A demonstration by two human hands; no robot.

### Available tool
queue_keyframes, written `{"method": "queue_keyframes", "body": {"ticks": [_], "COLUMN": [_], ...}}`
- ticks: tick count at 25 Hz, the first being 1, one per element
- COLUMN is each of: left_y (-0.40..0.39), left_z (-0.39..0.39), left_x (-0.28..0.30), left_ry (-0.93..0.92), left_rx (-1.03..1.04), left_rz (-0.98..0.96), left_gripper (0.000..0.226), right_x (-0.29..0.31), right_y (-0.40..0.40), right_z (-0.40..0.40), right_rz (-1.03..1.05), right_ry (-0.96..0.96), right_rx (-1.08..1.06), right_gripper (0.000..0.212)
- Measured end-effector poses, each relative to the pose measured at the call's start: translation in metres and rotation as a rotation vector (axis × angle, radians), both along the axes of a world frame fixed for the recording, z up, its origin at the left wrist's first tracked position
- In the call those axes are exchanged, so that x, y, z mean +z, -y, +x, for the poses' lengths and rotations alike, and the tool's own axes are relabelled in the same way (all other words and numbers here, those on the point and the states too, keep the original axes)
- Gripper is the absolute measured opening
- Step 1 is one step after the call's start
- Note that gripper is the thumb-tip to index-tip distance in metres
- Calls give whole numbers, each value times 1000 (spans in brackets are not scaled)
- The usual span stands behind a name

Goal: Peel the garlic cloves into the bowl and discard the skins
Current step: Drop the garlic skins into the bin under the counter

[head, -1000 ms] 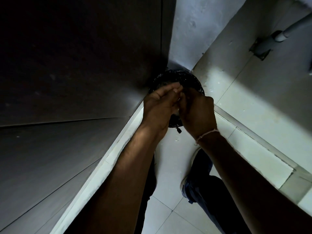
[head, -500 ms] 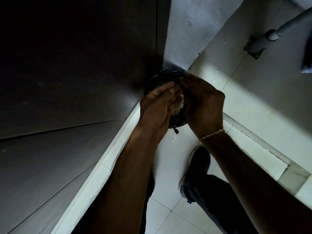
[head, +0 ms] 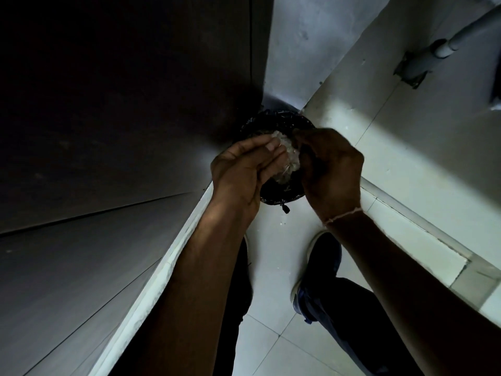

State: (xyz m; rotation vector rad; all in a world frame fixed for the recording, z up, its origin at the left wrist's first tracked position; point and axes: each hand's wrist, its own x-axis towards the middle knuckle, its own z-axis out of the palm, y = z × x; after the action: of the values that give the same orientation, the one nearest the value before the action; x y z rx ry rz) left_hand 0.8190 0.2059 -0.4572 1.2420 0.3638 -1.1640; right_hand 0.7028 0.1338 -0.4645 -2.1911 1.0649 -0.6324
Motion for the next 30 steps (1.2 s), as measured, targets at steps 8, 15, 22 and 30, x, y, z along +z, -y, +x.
{"method": "queue_keyframes", "body": {"ticks": [8, 15, 22, 30], "left_y": [2, 2, 10, 2], "left_z": [-2, -2, -4, -5], "left_x": [-4, -3, -1, -3], "left_ry": [30, 46, 16, 79], "left_rx": [-41, -104, -99, -111], "left_rz": [78, 80, 83, 75], "left_gripper": [16, 16, 18, 25], "right_x": [0, 1, 10, 6], "right_y": [-2, 10, 21, 11], "right_z": [3, 3, 9, 9], "right_rz": [-53, -40, 27, 11], "right_ry": [-59, -85, -11, -80], "right_rx": [90, 175, 187, 195], "right_gripper": [21, 23, 24, 24]}}
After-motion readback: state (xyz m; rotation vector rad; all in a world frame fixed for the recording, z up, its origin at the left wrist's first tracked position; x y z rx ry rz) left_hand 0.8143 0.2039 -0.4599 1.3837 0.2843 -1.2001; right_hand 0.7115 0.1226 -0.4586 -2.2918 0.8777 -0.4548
